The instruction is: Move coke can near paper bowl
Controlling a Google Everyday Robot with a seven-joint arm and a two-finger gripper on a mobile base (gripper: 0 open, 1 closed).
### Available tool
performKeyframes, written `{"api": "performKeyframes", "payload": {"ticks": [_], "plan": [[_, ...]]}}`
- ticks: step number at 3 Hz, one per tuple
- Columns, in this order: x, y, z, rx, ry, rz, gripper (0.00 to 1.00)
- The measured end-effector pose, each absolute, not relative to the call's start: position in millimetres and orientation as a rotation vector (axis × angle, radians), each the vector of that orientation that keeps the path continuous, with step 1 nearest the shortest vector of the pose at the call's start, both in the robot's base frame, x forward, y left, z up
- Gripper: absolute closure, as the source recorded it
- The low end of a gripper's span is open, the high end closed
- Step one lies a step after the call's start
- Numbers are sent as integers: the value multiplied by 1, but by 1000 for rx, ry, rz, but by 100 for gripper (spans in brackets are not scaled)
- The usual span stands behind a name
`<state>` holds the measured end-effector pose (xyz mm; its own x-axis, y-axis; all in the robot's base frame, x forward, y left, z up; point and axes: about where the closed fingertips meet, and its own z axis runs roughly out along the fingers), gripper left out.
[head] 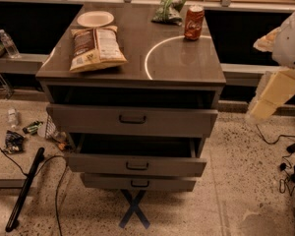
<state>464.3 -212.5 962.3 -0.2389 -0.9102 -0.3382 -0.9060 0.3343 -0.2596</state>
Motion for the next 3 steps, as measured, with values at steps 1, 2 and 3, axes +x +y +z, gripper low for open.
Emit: {"api": "performKeyframes", "payload": {"ticks": [1, 2, 3], "plan": [[512, -222, 936, -1383, 2131, 125, 0], [588, -237, 916, -1091, 1971, 280, 0], [648, -248, 925, -902, 1832, 299, 0]]}}
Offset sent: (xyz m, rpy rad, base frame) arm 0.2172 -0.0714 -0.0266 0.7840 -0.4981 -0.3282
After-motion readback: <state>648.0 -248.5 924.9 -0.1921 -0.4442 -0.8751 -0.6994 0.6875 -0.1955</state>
